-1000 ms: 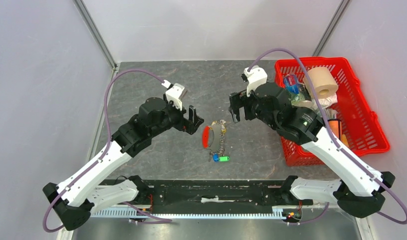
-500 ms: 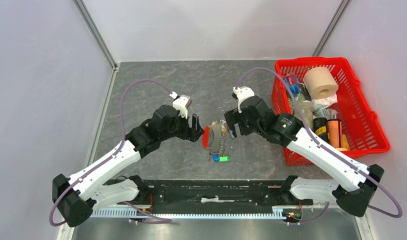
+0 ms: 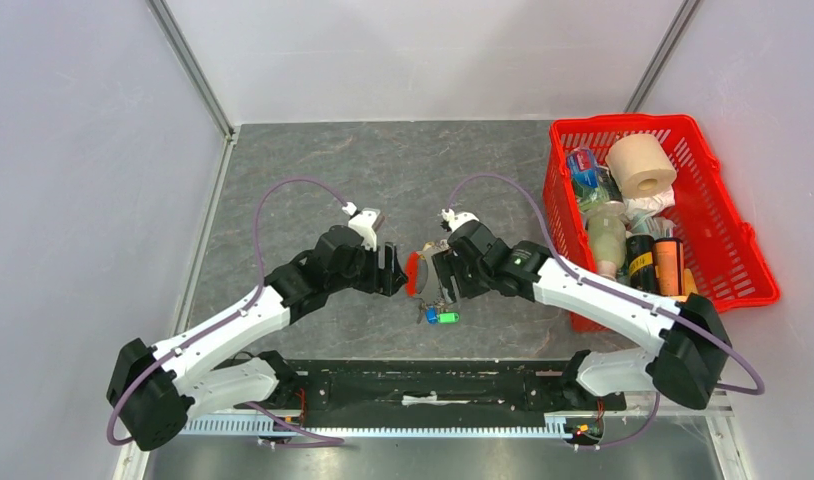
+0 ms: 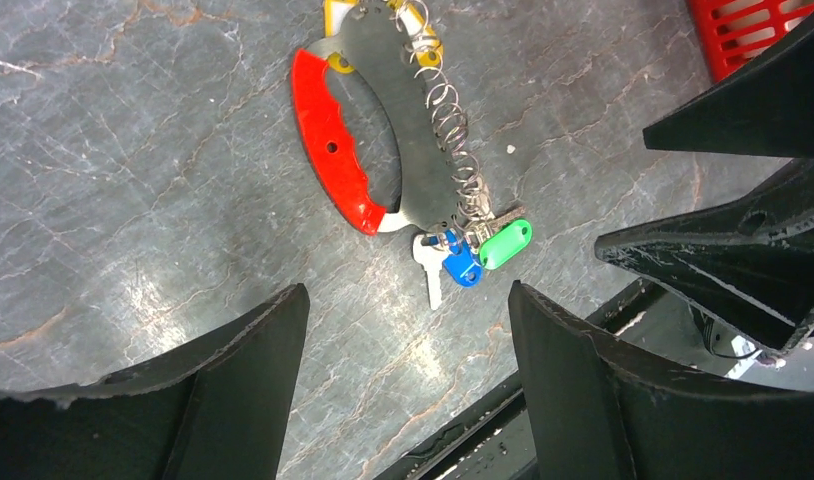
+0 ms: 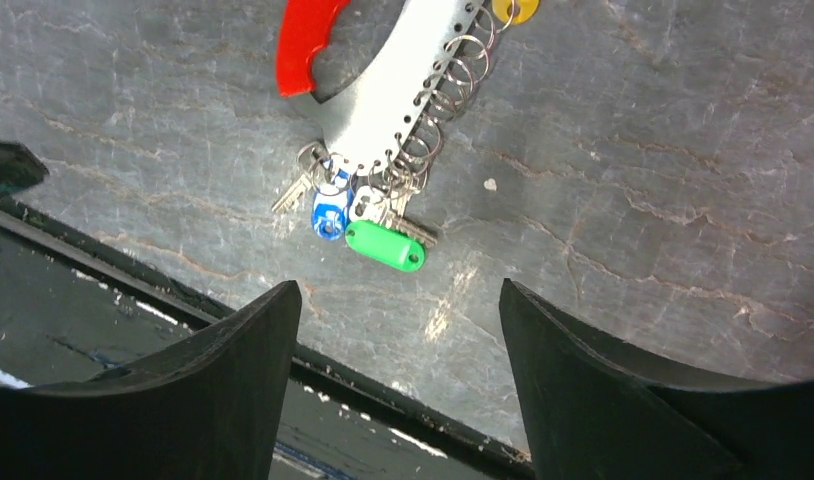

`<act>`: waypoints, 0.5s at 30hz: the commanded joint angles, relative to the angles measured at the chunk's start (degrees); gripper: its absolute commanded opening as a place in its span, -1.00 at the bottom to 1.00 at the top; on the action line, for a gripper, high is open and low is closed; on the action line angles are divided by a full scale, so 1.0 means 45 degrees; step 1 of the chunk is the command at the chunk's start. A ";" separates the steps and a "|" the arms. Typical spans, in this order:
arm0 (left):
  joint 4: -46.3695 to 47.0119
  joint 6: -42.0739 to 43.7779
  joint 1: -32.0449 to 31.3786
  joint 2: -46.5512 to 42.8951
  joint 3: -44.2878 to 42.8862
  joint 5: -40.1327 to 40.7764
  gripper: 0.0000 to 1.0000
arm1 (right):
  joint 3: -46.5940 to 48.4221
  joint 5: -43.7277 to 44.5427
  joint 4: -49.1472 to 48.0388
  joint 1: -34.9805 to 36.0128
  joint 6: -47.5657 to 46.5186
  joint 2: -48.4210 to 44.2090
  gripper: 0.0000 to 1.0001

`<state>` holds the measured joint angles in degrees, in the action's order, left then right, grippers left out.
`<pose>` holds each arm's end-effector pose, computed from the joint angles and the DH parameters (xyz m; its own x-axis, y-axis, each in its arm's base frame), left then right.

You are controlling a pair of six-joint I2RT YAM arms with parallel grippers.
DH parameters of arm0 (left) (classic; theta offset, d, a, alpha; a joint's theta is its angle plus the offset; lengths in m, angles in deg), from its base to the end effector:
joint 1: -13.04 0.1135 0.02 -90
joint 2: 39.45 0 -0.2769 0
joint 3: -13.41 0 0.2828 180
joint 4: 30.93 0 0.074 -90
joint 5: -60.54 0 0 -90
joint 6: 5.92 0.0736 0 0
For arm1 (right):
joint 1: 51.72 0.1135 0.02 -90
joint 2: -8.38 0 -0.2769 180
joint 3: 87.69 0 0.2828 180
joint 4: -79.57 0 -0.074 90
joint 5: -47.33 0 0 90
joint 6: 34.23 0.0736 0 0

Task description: Put the keys on the keyring

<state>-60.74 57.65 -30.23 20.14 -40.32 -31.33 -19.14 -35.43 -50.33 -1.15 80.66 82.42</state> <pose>0.2030 -0.1944 0.2374 -0.6937 0.0421 -0.7190 0.4418 0.8133 -0.3786 0.2031 0.2324 0.2314 -0.7788 -0.2897 -0.5564 -0.4335 0.8896 0.1435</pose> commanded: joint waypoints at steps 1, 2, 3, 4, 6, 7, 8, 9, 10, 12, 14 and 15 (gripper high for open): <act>0.0839 -0.0683 -0.0092 -0.0054 0.0337 0.0224 0.59 | 0.0038 0.0966 -0.1424 0.0053 0.0778 0.0518 0.54; 0.0836 -0.0696 -0.0092 -0.0111 0.0389 0.0312 0.58 | 0.0128 0.1371 -0.1508 0.0052 0.0846 0.0687 0.47; 0.0837 -0.0737 -0.0092 -0.0198 0.0457 0.0375 0.58 | 0.0216 0.1628 -0.1577 0.0050 0.0903 0.0917 0.38; 0.0790 -0.0750 -0.0083 -0.0280 0.0508 0.0372 0.58 | 0.0357 0.1866 -0.1636 0.0052 0.0965 0.1124 0.31; 0.0678 -0.0765 -0.0090 -0.0515 0.0592 0.0723 0.58 | 0.0592 0.2104 -0.1763 0.0032 0.1095 0.1701 0.12; 0.0615 -0.0795 -0.0091 -0.0651 0.0625 0.0805 0.58 | 0.0730 0.2251 -0.1820 0.0036 0.1203 0.1943 0.08; 0.0524 -0.0820 -0.0092 -0.0797 0.0654 0.0864 0.58 | 0.0814 0.2409 -0.1928 0.0027 0.1302 0.2214 0.05; 0.0479 -0.0842 -0.0092 -0.0932 0.0708 0.0916 0.58 | 0.0890 0.2516 -0.2116 0.0008 0.1373 0.2430 0.03; 0.0415 -0.0849 -0.0092 -0.1077 0.0745 0.0975 0.58 | 0.0998 0.2601 -0.2231 0.0004 0.1446 0.2666 0.01; 0.0334 -0.0887 -0.0088 -0.1298 0.0828 0.1020 0.58 | 0.1266 0.2780 -0.2499 -0.0096 0.1553 0.3065 -0.01; 0.0311 -0.0987 -0.0091 -0.1510 0.0933 0.1012 0.58 | 0.1706 0.2928 -0.2646 -0.0246 0.1657 0.3477 -0.03; 0.0318 -0.1028 -0.0092 -0.1618 0.0996 0.0974 0.58 | 0.1917 0.2988 -0.2676 -0.0372 0.1720 0.3718 -0.07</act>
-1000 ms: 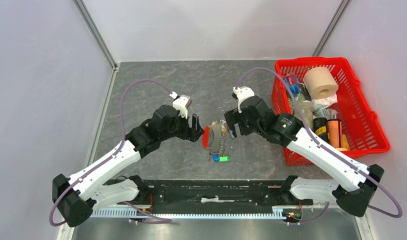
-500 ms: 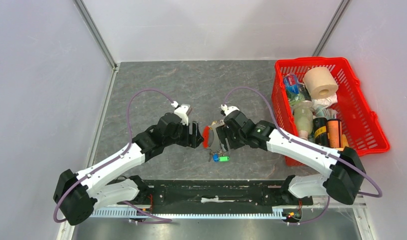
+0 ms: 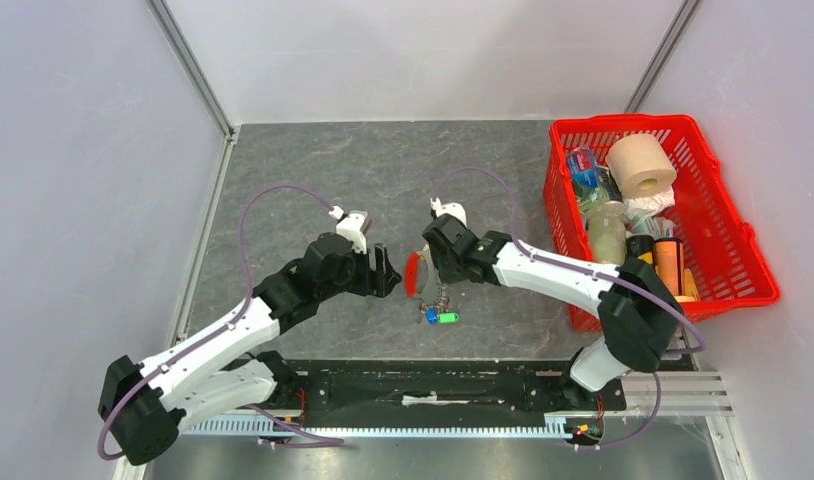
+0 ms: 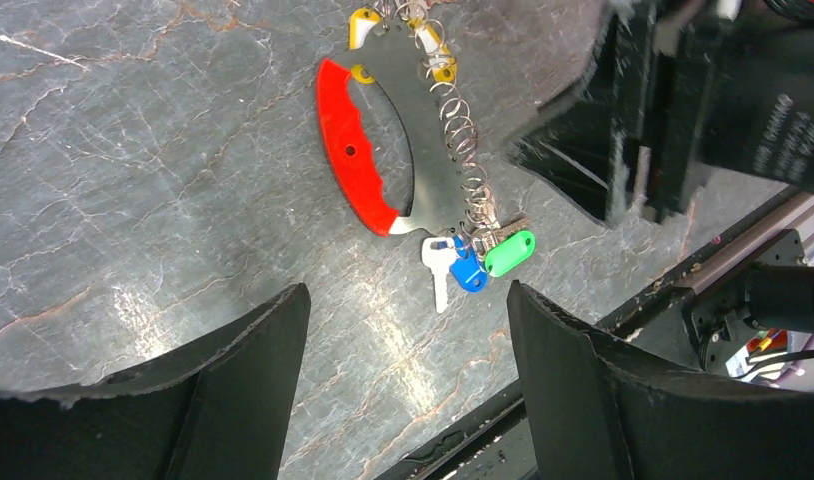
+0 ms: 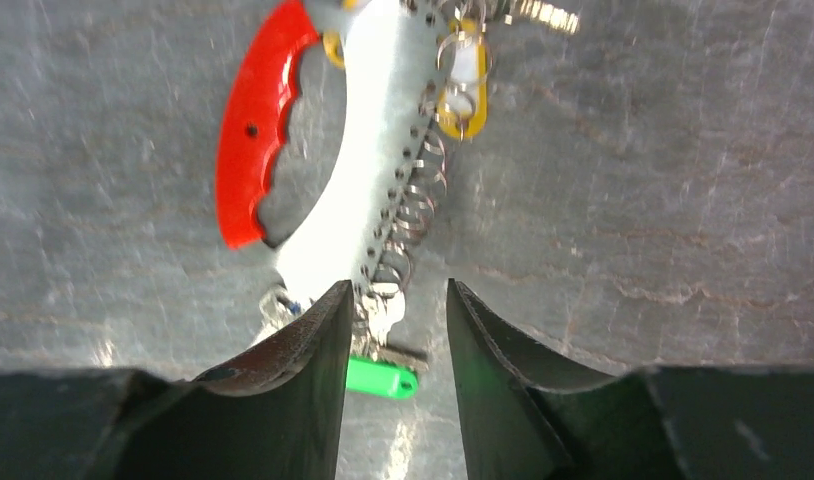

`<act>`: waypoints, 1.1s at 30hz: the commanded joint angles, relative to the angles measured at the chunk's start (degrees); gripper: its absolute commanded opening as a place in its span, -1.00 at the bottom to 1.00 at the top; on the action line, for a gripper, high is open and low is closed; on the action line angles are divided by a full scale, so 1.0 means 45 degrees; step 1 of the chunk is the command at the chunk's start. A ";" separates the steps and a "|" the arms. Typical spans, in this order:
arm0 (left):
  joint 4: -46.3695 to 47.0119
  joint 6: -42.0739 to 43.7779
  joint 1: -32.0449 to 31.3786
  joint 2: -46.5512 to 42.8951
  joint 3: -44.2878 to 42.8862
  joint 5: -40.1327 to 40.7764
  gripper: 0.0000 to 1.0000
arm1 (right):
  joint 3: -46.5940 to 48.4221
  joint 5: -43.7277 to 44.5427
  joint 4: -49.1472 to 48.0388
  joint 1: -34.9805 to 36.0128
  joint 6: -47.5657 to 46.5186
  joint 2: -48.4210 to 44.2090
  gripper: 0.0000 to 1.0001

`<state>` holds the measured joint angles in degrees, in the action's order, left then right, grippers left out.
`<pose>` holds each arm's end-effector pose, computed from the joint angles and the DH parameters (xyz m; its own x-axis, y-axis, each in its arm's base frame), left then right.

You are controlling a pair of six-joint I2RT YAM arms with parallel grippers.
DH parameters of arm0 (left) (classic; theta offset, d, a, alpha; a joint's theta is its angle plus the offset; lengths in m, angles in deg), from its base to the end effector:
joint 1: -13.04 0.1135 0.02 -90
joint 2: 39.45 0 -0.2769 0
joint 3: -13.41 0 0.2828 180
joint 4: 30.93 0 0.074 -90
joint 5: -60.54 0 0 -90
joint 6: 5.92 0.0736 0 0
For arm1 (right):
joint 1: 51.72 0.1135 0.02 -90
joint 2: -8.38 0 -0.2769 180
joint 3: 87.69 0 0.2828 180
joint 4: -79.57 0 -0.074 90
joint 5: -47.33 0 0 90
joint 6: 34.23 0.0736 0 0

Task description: Put the keys on the keyring

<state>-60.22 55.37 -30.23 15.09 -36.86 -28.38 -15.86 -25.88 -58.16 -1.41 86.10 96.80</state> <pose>0.1934 -0.1802 0.2364 -0.6767 -0.0226 -0.7359 0.3977 0.8300 -0.3912 0.2451 0.2620 0.1859 -0.7956 -0.2017 -0.5712 -0.2775 0.9595 0.0477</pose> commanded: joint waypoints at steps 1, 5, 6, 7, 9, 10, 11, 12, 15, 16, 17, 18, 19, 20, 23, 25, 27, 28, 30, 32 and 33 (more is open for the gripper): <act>0.0197 -0.0556 -0.0092 -0.0585 0.0271 0.0326 0.58 | 0.1412 0.0902 -0.0939 -0.0413 0.0565 0.0731 -0.09; -0.0043 -0.0561 -0.0087 -0.1092 0.0361 0.0454 0.58 | 0.1985 0.0908 -0.0908 -0.0866 0.0760 0.1403 -0.14; -0.0147 -0.0540 -0.0081 -0.1228 0.0371 0.0547 0.58 | 0.2032 0.0980 -0.0957 -0.0983 0.0730 0.1538 -0.14; -0.0221 -0.0509 -0.0091 -0.1325 0.0373 0.0622 0.58 | 0.2060 0.1045 -0.0998 -0.1073 0.0720 0.1644 -0.14; -0.0228 -0.0523 -0.0087 -0.1511 0.0419 0.0684 0.58 | 0.2065 0.0830 -0.1265 -0.1397 0.0685 0.1889 -0.15; -0.0185 -0.0516 -0.0079 -0.1570 0.0444 0.0678 0.58 | 0.2089 0.0653 -0.1375 -0.1577 0.0706 0.2064 -0.15; -0.0145 -0.0522 -0.0078 -0.1588 0.0449 0.0663 0.58 | 0.2175 0.0543 -0.1442 -0.1723 0.0765 0.2269 -0.18; -0.0094 -0.0537 -0.0082 -0.1558 0.0436 0.0644 0.58 | 0.2273 0.0427 -0.1487 -0.1852 0.0816 0.2446 -0.21; -0.0076 -0.0453 -0.0074 -0.1444 0.0382 0.0607 0.58 | 0.2482 0.0320 -0.1651 -0.2018 0.0894 0.2876 -0.29; -0.0133 -0.0390 -0.0080 -0.1411 0.0344 0.0629 0.58 | 0.2485 0.0259 -0.1655 -0.2026 0.0858 0.2923 -0.29; -0.0178 -0.0352 -0.0092 -0.1385 0.0331 0.0647 0.58 | 0.2406 0.0116 -0.1684 -0.2019 0.0784 0.2896 -0.29; -0.0198 -0.0340 -0.0077 -0.1379 0.0339 0.0644 0.58 | 0.2238 0.0022 -0.1752 -0.2036 0.0731 0.2849 -0.29; -0.0184 -0.0342 -0.0091 -0.1417 0.0360 0.0629 0.58 | 0.2073 -0.0164 -0.1763 -0.2031 0.0704 0.2782 -0.29; -0.0153 -0.0356 -0.0091 -0.1414 0.0411 0.0617 0.58 | 0.1887 -0.0378 -0.1750 -0.2029 0.0666 0.2722 -0.29; 0.0066 -0.0434 -0.0081 -0.1452 0.0497 0.0437 0.58 | 0.1169 -0.1204 -0.1719 -0.1988 0.0690 0.2374 -0.30; 0.0146 -0.0466 -0.0074 -0.1419 0.0472 0.0348 0.57 | 0.0531 -0.1540 -0.1758 -0.1856 0.0758 0.2055 -0.30; 0.0154 -0.0456 -0.0073 -0.1408 0.0464 0.0330 0.57 | -0.0026 -0.1696 -0.1831 -0.1667 0.0807 0.1724 -0.29; 0.0154 -0.0445 -0.0084 -0.1399 0.0446 0.0320 0.57 | -0.0289 -0.1726 -0.1830 -0.1565 0.0871 0.1544 -0.27; 0.0153 -0.0453 -0.0085 -0.1406 0.0442 0.0279 0.57 | -0.0753 -0.1750 -0.1876 -0.1354 0.1027 0.1178 -0.19; 0.0159 -0.0459 -0.0081 -0.1379 0.0441 0.0255 0.57 | -0.1222 -0.1757 -0.2066 -0.1170 0.1157 0.0712 -0.06; 0.0154 -0.0456 -0.0088 -0.1381 0.0440 0.0256 0.57 | -0.1468 -0.1745 -0.2205 -0.1097 0.1253 0.0483 -0.02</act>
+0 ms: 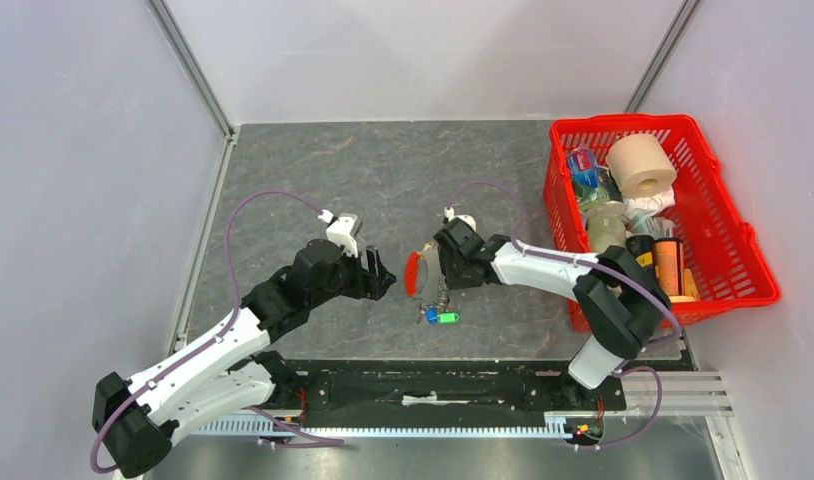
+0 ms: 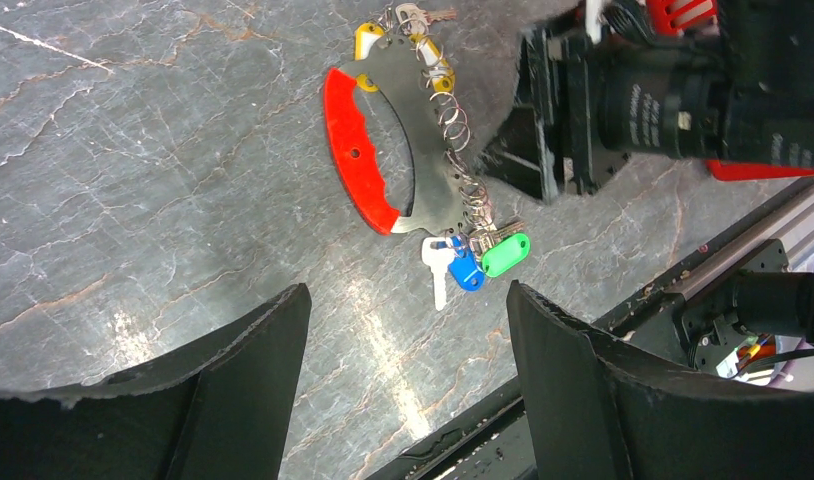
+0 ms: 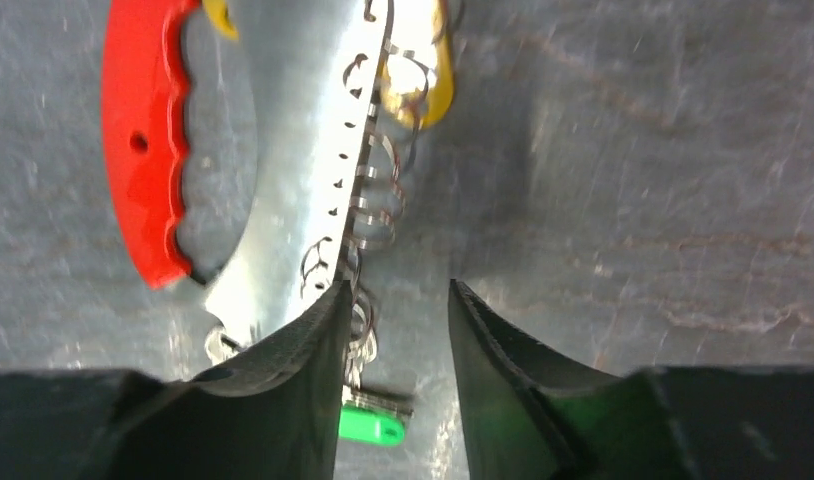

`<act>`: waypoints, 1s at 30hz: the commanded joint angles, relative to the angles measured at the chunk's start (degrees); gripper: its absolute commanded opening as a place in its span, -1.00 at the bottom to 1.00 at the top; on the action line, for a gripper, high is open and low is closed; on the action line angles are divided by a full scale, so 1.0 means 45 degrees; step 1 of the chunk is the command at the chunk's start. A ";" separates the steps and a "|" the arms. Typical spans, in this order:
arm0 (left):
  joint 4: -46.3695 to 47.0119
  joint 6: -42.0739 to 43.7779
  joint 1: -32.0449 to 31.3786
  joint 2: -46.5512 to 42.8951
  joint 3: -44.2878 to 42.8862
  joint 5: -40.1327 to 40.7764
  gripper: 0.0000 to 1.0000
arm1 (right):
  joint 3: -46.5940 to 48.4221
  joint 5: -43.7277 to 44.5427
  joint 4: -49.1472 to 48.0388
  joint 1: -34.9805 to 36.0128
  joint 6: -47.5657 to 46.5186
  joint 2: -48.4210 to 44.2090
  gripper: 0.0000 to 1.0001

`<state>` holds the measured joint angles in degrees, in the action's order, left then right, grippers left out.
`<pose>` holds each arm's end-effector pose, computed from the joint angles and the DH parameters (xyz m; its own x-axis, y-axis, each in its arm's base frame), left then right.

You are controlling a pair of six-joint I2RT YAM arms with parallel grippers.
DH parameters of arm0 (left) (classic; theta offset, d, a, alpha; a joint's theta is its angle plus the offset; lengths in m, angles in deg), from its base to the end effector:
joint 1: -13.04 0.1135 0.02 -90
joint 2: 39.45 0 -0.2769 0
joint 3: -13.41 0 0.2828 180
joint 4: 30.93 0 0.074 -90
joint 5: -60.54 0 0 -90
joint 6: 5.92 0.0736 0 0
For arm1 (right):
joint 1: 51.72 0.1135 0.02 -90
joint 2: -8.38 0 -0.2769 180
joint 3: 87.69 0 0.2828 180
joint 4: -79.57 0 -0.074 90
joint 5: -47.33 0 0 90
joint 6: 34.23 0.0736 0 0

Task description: Put the keys on the keyring

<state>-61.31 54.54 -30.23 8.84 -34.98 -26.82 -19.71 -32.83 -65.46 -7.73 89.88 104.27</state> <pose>0.1814 -0.1661 0.2463 -0.6427 -0.0714 -0.7628 0.3895 0.8269 -0.4056 0.2714 0.2445 0.1262 -0.8825 -0.0840 -0.4627 -0.1611 0.9784 0.1297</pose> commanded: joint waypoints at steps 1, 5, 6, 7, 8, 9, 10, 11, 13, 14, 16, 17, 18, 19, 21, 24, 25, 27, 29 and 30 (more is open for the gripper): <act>0.0424 -0.0272 -0.0088 0.0001 0.0016 -0.0090 0.57 | -0.0809 -0.0225 -0.0725 0.0356 0.0488 -0.1418 -0.01; 0.0489 -0.0294 -0.0084 0.0024 -0.0008 -0.0126 0.57 | -0.1199 -0.0508 -0.0915 0.0473 0.0876 -0.1817 0.03; 0.0489 -0.0311 -0.0081 0.0030 -0.0022 -0.0152 0.57 | -0.1243 -0.0544 -0.0941 0.0526 0.0936 -0.1827 0.04; 0.0494 -0.0333 -0.0090 0.0019 -0.0022 -0.0174 0.57 | -0.1267 -0.0538 -0.0998 0.0583 0.1013 -0.1812 0.04; 0.0499 -0.0345 -0.0092 0.0023 -0.0032 -0.0194 0.57 | -0.1289 -0.0564 -0.1043 0.0636 0.1097 -0.1770 0.04; 0.0494 -0.0362 -0.0089 0.0011 -0.0035 -0.0204 0.57 | -0.1322 -0.0644 -0.1111 0.0683 0.1189 -0.1718 0.04; 0.0494 -0.0351 -0.0084 -0.0007 -0.0019 -0.0196 0.57 | -0.1328 -0.0724 -0.1150 0.0735 0.1285 -0.1678 0.04; 0.0494 -0.0374 -0.0073 -0.0029 -0.0003 -0.0204 0.57 | -0.1346 -0.0796 -0.1217 0.0804 0.1372 -0.1616 0.04; 0.0504 -0.0411 -0.0087 -0.0072 0.0026 -0.0197 0.57 | -0.1348 -0.0880 -0.1298 0.0963 0.1525 -0.1510 0.04; 0.0493 -0.0427 -0.0075 -0.0088 0.0055 -0.0195 0.57 | -0.1347 -0.0880 -0.1343 0.1051 0.1575 -0.1459 0.04; 0.0461 -0.0449 -0.0089 -0.0136 0.0063 -0.0195 0.57 | -0.1330 -0.0886 -0.1393 0.1243 0.1684 -0.1355 0.04; 0.0455 -0.0447 -0.0080 -0.0161 0.0070 -0.0185 0.57 | -0.1293 -0.0924 -0.1405 0.1356 0.1747 -0.1279 0.04; 0.0436 -0.0466 -0.0083 -0.0176 0.0068 -0.0176 0.57 | -0.1257 -0.0957 -0.1408 0.1462 0.1779 -0.1208 0.04; 0.0438 -0.0477 -0.0084 -0.0203 0.0080 -0.0176 0.57 | -0.1179 -0.1010 -0.1403 0.1590 0.1843 -0.1105 0.05; 0.0416 -0.0492 -0.0075 -0.0241 0.0082 -0.0176 0.57 | -0.1001 -0.1036 -0.1399 0.1811 0.1967 -0.0842 0.05; 0.0332 -0.0486 -0.0084 -0.0338 0.0057 -0.0162 0.57 | -0.0650 -0.1005 -0.1432 0.2141 0.2157 -0.0300 0.06; 0.0283 -0.0488 -0.0088 -0.0377 0.0062 -0.0150 0.57 | -0.0528 -0.1045 -0.1481 0.2208 0.2224 -0.0127 0.07; 0.0188 -0.0488 -0.0088 -0.0467 0.0045 -0.0090 0.57 | -0.0275 -0.1154 -0.1641 0.2318 0.2386 0.0156 0.07; 0.0079 -0.0487 -0.0089 -0.0553 0.0044 -0.0049 0.57 | 0.0010 -0.1254 -0.1824 0.2431 0.2527 0.0420 0.07; 0.0050 -0.0486 -0.0084 -0.0608 0.0054 -0.0010 0.57 | 0.0216 -0.1287 -0.1886 0.2468 0.2590 0.0559 0.07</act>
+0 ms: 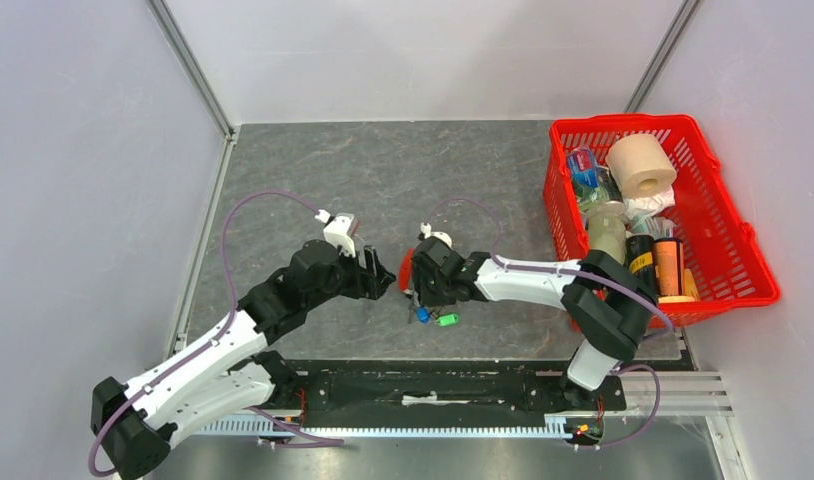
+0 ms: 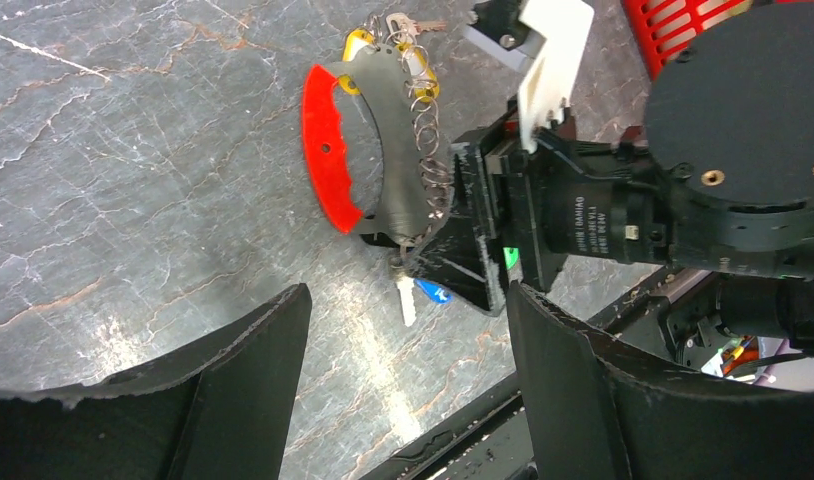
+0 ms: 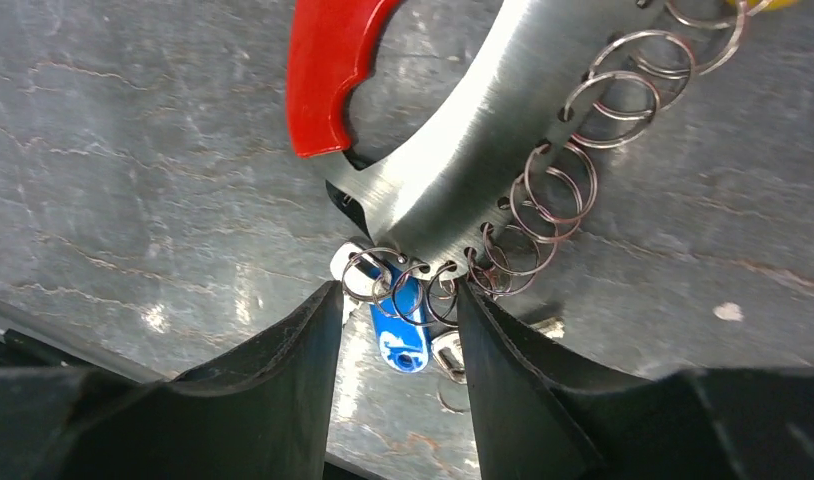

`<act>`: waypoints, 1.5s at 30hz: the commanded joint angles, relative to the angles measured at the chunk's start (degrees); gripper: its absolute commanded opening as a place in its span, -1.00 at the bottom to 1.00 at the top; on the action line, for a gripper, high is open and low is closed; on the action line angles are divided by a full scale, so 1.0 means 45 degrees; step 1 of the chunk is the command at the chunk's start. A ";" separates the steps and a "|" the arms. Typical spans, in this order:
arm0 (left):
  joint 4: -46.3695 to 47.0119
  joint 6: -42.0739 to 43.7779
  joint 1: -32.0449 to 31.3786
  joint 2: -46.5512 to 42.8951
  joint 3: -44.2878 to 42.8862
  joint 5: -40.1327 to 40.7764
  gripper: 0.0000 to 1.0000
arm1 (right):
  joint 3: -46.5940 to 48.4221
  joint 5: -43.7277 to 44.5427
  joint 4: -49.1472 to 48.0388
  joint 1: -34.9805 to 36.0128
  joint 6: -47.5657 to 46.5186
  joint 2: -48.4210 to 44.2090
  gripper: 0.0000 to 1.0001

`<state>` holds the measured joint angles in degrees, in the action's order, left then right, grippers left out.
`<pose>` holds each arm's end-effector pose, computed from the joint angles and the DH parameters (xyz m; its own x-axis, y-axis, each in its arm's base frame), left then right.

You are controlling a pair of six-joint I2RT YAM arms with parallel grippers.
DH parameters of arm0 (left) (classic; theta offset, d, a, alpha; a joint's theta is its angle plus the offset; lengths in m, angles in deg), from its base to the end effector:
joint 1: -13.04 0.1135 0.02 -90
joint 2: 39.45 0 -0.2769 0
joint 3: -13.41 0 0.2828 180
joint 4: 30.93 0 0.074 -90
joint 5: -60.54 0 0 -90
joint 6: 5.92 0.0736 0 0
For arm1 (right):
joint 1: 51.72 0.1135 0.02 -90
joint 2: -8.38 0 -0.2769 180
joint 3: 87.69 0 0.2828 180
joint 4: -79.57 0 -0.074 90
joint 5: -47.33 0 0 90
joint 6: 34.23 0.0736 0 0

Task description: Put the keys on the keyring

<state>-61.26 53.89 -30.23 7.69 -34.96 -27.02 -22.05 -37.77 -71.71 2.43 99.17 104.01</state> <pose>0.1793 -0.1645 0.2508 -0.6368 -0.0905 -0.7657 0.3904 0.8185 -0.4215 0.2210 0.2951 0.1218 -0.9007 -0.0776 -0.4275 -0.2240 0.9260 0.3038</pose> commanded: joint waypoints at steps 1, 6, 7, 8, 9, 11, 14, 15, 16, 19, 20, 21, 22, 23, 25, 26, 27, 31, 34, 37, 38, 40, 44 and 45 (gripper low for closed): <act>0.0016 -0.0343 -0.0085 -0.0376 0.0052 0.0051 0.57 | 0.0900 -0.0171 -0.0580 0.0250 0.0581 0.0735 0.08; -0.0193 -0.0360 -0.0089 -0.0524 -0.0057 0.0138 0.57 | 0.2149 0.0064 -0.0763 0.0288 0.1047 0.1598 0.08; -0.0243 -0.0360 -0.0076 -0.0584 -0.0093 0.0161 0.57 | 0.2345 0.0082 -0.0884 0.0289 0.1167 0.1735 0.08; -0.0295 -0.0351 -0.0093 -0.0620 -0.0104 0.0212 0.57 | 0.2612 0.0082 -0.0984 0.0291 0.1312 0.1918 0.08; -0.0349 -0.0342 -0.0074 -0.0690 -0.0142 0.0269 0.57 | 0.2846 0.0085 -0.1057 0.0281 0.1468 0.2081 0.07; -0.0462 -0.0325 -0.0087 -0.0804 -0.0194 0.0354 0.57 | 0.3293 -0.0014 -0.1253 0.0291 0.1685 0.2255 0.07; -0.0655 -0.0307 -0.0082 -0.0930 -0.0306 0.0464 0.57 | 0.3822 0.0165 -0.1262 0.0291 0.1794 0.2279 0.07; -0.0700 -0.0287 -0.0086 -0.0991 -0.0347 0.0493 0.57 | 0.3918 0.0432 -0.1123 0.0293 0.1775 0.2214 0.07; -0.0731 -0.0292 -0.0077 -0.1036 -0.0368 0.0508 0.57 | 0.4016 0.0786 -0.0912 0.0290 0.1734 0.2078 0.07; -0.0843 -0.0263 -0.0078 -0.1227 -0.0393 0.0570 0.57 | 0.4209 0.2123 -0.0085 0.0271 0.1172 0.1591 0.08; -0.0863 -0.0245 -0.0074 -0.1280 -0.0403 0.0581 0.57 | 0.4229 0.2343 0.0156 0.0252 0.0890 0.1451 0.08; -0.0882 -0.0243 -0.0088 -0.1304 -0.0408 0.0572 0.57 | 0.4233 0.2530 0.0363 0.0252 0.0672 0.1291 0.08; -0.0884 -0.0249 -0.0080 -0.1332 -0.0396 0.0572 0.57 | 0.4213 0.2532 0.0579 0.0252 0.0464 0.1156 0.08; -0.0883 -0.0261 -0.0091 -0.1356 -0.0392 0.0579 0.57 | 0.4140 0.2425 0.0682 0.0252 0.0270 0.1022 0.08; -0.0864 -0.0265 -0.0080 -0.1387 -0.0440 0.0538 0.57 | 0.3922 0.2024 0.0817 0.0252 0.0019 0.0778 0.06; -0.0876 -0.0275 -0.0077 -0.1402 -0.0479 0.0487 0.57 | 0.3793 0.1845 0.0926 0.0264 -0.0096 0.0695 0.05; -0.0872 -0.0265 -0.0092 -0.1440 -0.0499 0.0451 0.57 | 0.3649 0.1787 0.1020 0.0271 -0.0202 0.0617 0.03; -0.0854 -0.0263 -0.0083 -0.1454 -0.0558 0.0358 0.57 | 0.3268 0.2140 0.1528 0.0242 -0.0662 0.0453 -0.04; -0.0788 -0.0282 -0.0081 -0.1448 -0.0528 0.0271 0.57 | 0.2962 0.2977 0.1750 0.0252 -0.1152 0.0340 -0.09; -0.0747 -0.0304 -0.0080 -0.1414 -0.0502 0.0250 0.57 | 0.2990 0.3291 0.1887 0.0252 -0.1612 0.0530 -0.15; -0.0731 -0.0309 -0.0076 -0.1421 -0.0494 0.0250 0.57 | 0.3018 0.3284 0.1893 0.0239 -0.1680 0.0623 -0.17; -0.0727 -0.0307 -0.0085 -0.1405 -0.0499 0.0241 0.57 | 0.3114 0.3188 0.1798 0.0257 -0.1790 0.0857 -0.24; -0.0727 -0.0321 -0.0089 -0.1376 -0.0481 0.0266 0.57 | 0.3322 0.3125 0.1606 0.0252 -0.1889 0.1229 -0.27; -0.0711 -0.0314 -0.0074 -0.1379 -0.0453 0.0267 0.57 | 0.3350 0.3155 0.1552 0.0251 -0.1913 0.1327 -0.28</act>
<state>-65.81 53.87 -30.23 1.76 -35.20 -25.53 -8.54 -25.61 -63.54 3.53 92.26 108.21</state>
